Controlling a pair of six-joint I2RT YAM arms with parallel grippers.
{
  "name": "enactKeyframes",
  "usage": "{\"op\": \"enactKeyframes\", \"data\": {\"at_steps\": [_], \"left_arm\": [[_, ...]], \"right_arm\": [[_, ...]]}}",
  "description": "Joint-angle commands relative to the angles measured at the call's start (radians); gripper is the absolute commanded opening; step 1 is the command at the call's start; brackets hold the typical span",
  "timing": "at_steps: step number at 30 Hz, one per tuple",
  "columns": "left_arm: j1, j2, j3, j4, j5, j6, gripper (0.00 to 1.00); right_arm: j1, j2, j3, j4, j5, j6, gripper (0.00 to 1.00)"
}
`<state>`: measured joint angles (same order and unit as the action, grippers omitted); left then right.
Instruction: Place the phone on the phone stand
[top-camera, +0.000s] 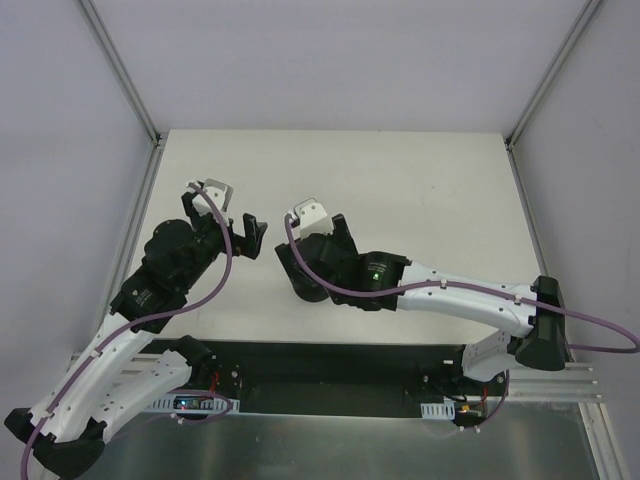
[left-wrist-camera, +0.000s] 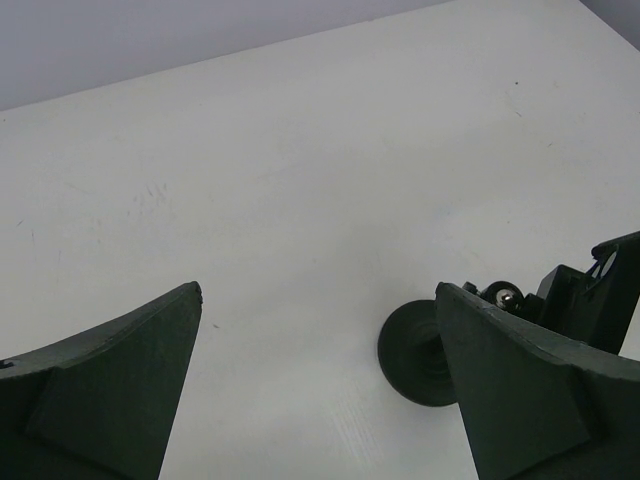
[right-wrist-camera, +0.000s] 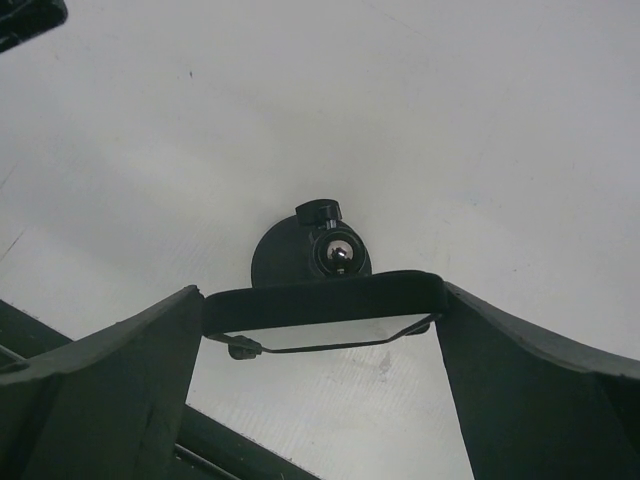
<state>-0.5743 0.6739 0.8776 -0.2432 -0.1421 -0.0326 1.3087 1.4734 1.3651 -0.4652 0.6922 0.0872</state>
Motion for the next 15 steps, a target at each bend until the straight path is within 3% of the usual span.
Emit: {"op": "enactKeyframes", "data": {"at_steps": [1, 5, 8, 12, 14, 15], "left_arm": [[0.011, -0.030, -0.017, 0.061, -0.024, 0.023, 0.99], [0.014, -0.040, -0.032, 0.065, -0.021, 0.023, 0.99], [0.014, -0.042, -0.040, 0.068, -0.010, 0.014, 0.99], [0.014, -0.042, -0.048, 0.071, 0.013, 0.002, 0.99], [0.014, -0.037, -0.052, 0.073, 0.018, 0.002, 0.99], [0.016, -0.037, -0.051, 0.071, 0.018, 0.002, 0.99]], "right_arm": [[-0.008, 0.015, 0.042, -0.007, 0.058, 0.057, 0.97], [-0.031, 0.015, 0.028, -0.006, 0.029, 0.091, 0.97], [-0.046, 0.010, 0.020, -0.006, 0.007, 0.103, 0.83], [-0.058, 0.004, 0.005, 0.000, -0.006, 0.120, 0.56], [-0.057, -0.005, -0.003, 0.002, 0.003, 0.131, 0.49], [-0.057, -0.008, -0.012, 0.003, 0.004, 0.134, 0.39]]}}
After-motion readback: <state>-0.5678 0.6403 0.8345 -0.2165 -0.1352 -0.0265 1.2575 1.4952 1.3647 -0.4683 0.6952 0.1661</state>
